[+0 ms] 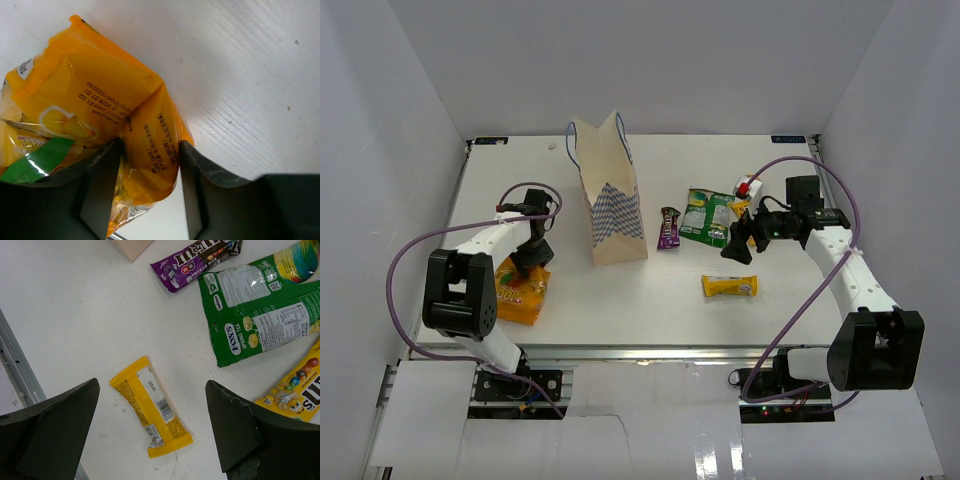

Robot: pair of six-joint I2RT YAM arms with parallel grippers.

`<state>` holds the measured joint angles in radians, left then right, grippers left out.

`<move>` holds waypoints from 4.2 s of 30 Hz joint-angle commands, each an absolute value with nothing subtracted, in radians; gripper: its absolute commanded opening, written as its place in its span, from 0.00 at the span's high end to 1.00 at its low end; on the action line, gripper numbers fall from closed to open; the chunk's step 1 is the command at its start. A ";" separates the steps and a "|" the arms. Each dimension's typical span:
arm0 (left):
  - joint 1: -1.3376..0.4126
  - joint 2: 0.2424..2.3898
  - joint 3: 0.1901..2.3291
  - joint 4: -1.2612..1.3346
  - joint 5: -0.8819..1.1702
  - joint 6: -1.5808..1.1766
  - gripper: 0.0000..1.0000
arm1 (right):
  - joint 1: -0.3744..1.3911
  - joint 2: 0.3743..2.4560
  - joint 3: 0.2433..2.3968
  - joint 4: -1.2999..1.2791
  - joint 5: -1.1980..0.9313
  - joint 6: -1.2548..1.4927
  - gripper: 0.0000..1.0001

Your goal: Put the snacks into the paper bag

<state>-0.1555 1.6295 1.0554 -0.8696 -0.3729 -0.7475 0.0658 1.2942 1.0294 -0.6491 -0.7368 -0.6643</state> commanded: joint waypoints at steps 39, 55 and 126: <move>-0.149 0.806 1.113 -0.298 0.326 -0.628 1.00 | 0.055 1.262 1.238 -0.638 -0.746 -0.669 0.08; -0.161 1.267 1.768 -0.267 0.575 -0.586 1.00 | 0.054 1.243 1.203 -0.623 -0.741 -0.670 0.08; -0.229 0.615 0.976 -0.429 0.152 -0.506 0.02 | 0.391 1.730 1.228 -0.190 -0.264 0.118 0.17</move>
